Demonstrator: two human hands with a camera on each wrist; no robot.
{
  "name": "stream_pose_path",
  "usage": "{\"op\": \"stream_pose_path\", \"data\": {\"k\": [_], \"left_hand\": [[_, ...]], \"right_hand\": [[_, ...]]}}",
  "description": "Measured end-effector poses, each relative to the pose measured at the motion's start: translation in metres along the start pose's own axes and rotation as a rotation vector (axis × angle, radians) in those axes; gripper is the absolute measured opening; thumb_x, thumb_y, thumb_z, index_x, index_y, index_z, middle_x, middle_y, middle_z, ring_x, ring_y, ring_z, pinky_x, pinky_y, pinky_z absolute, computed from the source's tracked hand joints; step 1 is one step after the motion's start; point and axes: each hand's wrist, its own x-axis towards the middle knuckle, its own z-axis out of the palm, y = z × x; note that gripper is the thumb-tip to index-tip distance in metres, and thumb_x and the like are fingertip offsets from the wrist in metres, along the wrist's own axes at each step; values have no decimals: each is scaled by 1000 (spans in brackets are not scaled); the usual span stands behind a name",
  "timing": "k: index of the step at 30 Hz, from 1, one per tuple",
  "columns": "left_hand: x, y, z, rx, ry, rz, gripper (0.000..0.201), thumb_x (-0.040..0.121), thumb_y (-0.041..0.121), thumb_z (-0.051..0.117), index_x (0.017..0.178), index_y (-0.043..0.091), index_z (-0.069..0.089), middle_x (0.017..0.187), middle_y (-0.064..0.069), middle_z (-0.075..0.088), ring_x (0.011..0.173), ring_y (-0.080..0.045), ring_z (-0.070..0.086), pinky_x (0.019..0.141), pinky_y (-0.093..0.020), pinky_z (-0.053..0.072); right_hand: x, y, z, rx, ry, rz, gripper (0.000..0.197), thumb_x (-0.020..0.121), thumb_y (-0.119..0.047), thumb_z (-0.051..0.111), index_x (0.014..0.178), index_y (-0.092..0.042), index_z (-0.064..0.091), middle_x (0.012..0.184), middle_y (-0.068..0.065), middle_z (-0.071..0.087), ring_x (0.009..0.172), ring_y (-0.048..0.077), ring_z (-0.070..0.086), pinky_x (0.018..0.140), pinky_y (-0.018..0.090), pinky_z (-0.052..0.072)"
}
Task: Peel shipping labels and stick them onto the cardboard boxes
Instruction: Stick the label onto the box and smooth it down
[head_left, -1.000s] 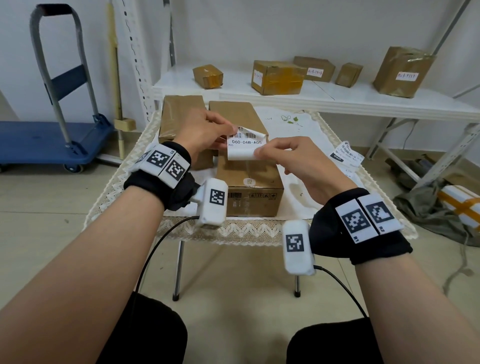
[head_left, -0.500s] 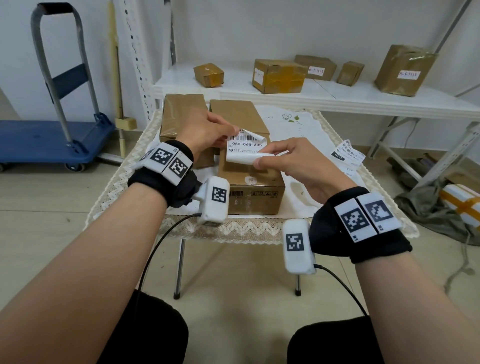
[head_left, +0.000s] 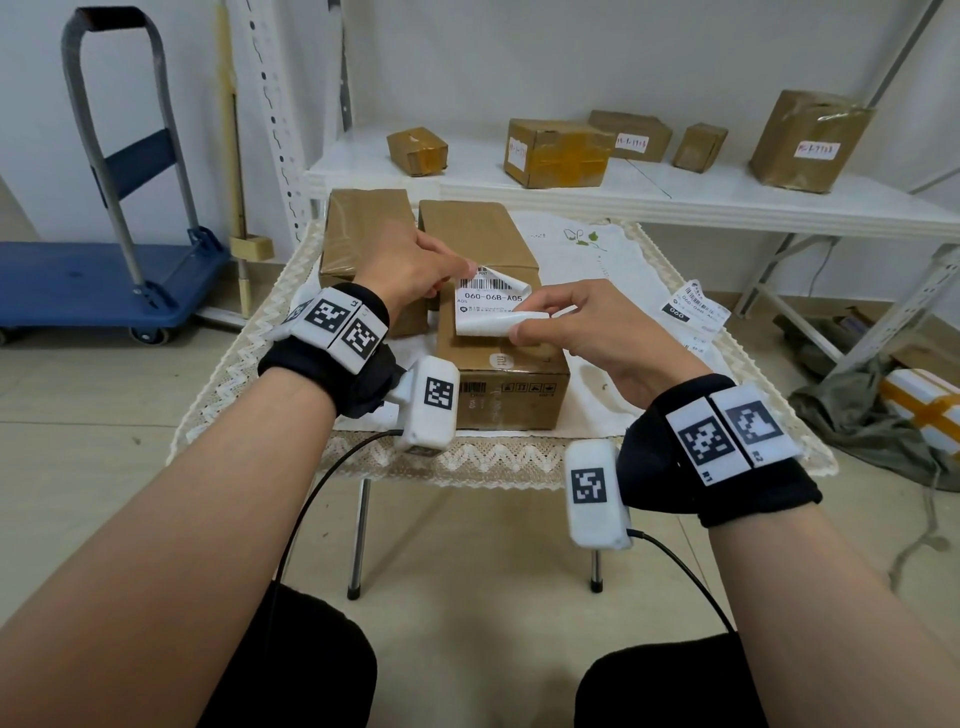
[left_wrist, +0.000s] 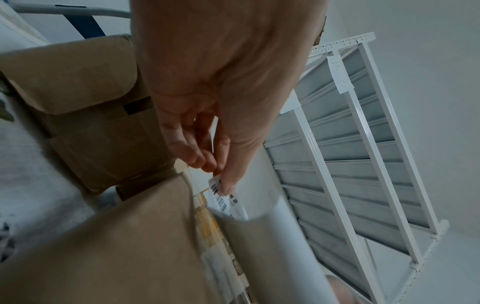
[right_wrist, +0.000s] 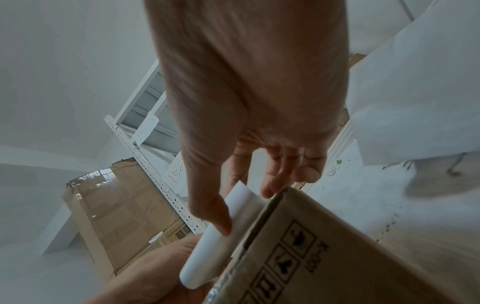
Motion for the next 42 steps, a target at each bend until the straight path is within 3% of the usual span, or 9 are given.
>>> {"op": "stream_pose_path", "data": {"k": [3,8,15,26,32,36,39,42], "left_hand": [[0,0,0,4,8,-3,17,81,18,85,92,6,79,92,-5,74,73,-7,58,57,-16,47],[0,0,1,16,1,0,15,81,17,84,91,6,79,85,-2,72,69,-6,57,51,-11,45],[0,-2,4,24,-11,9,15,82,15,83,91,3,78,79,-2,71,66,-6,57,44,-7,43],[1,-3,6,75,-5,5,13,83,17,83,91,7,80,88,-4,76,68,-5,60,44,-9,43],[0,-4,7,114,-6,27,12,81,17,84,73,17,75,89,-4,76,77,-8,63,61,-20,46],[-1,-5,7,150,-6,58,16,80,16,85,68,20,74,87,-3,77,82,-11,68,68,-25,53],[0,-7,7,167,-12,73,16,76,16,87,66,19,75,84,-5,78,89,-19,73,85,-41,61],[-1,-8,6,175,-13,76,15,75,16,88,67,19,76,83,-5,78,90,-20,73,88,-47,60]], "right_hand": [[0,0,0,9,-7,9,12,85,2,75,88,-9,74,68,-7,61,50,-11,53,51,2,37],[-1,-1,0,2,-23,23,15,83,0,77,80,-14,74,69,-7,63,65,2,56,54,4,40],[1,0,1,-14,-7,33,17,83,-2,78,78,-17,74,63,-11,62,48,-9,53,51,4,38],[0,0,1,-13,-26,46,13,83,2,77,84,-11,75,70,-2,65,51,-6,58,52,5,42],[0,1,0,3,-42,44,16,82,8,76,98,3,76,72,-2,67,48,-7,59,52,6,45],[3,3,-1,-81,-59,26,14,82,1,79,93,-6,78,75,-3,67,50,-10,57,54,4,42],[3,4,-2,-81,-77,27,8,84,-3,77,92,-4,79,80,0,69,61,-6,58,58,4,42],[3,3,-2,-96,-64,48,9,86,-20,78,86,-12,81,88,-5,71,76,1,55,67,15,41]]}}
